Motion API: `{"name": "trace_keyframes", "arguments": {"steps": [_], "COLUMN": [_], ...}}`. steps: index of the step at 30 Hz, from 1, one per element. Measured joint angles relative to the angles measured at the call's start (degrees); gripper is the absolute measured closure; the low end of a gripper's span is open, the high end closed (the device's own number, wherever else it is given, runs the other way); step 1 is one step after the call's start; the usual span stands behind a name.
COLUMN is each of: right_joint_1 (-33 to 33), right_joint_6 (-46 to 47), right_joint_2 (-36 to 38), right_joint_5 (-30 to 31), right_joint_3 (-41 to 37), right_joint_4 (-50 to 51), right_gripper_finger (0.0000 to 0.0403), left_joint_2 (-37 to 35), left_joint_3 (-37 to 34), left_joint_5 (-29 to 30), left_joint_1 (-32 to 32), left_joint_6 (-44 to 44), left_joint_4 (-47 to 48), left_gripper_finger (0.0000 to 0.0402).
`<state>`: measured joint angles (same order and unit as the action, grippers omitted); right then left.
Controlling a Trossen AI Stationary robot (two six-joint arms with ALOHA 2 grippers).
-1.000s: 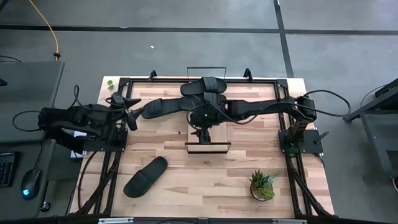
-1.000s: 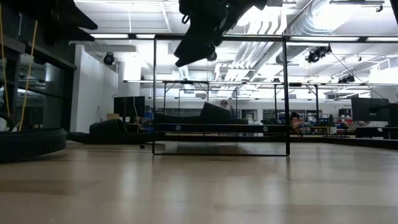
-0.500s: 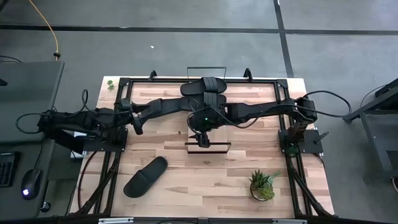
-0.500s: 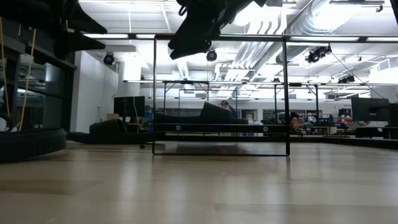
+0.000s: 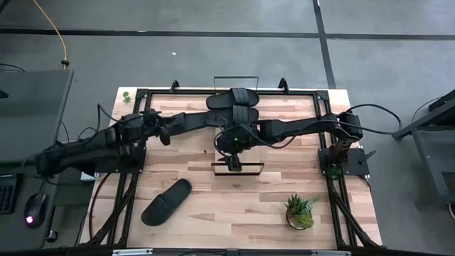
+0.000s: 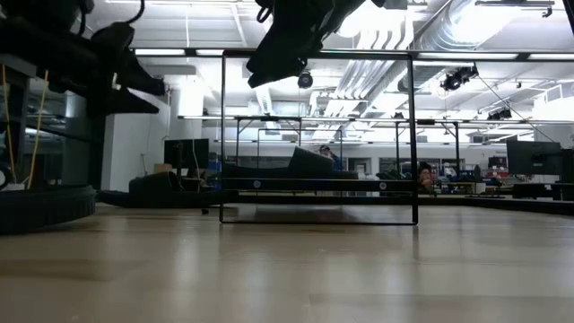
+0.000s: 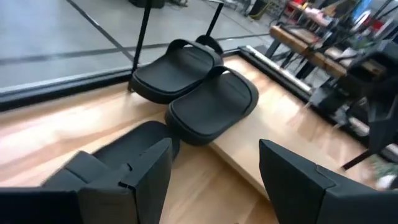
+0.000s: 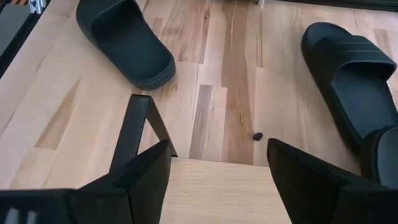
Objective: Pick and place slides into the shelf
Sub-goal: Put the black slide on the shelf
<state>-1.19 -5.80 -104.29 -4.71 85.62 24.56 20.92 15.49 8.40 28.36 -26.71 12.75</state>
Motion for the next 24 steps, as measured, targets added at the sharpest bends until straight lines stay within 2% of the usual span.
{"name": "trace_keyframes", "arguments": {"steps": [7,16,24], "right_joint_1": [-0.14,-0.35,-0.37], "right_joint_6": [0.93,0.85,0.87], "right_joint_2": [0.00,-0.02,-0.02], "right_joint_5": [0.00,0.00,-0.02], "right_joint_3": [0.00,0.00,0.01], "right_joint_4": [0.00,0.00,-0.02], "right_gripper_finger": [0.0146,0.0146,0.0146], "left_joint_2": [-0.02,0.88,5.15], "left_joint_3": [-4.73,-7.49,-7.53], "left_joint_5": [-11.29,-23.25,-26.08], "left_joint_1": [11.78,27.72,36.58], "left_joint_6": [-1.30,0.75,5.89], "left_joint_4": [-2.86,-0.53,4.84], "left_gripper_finger": [0.0179,0.0179,0.0179]}}
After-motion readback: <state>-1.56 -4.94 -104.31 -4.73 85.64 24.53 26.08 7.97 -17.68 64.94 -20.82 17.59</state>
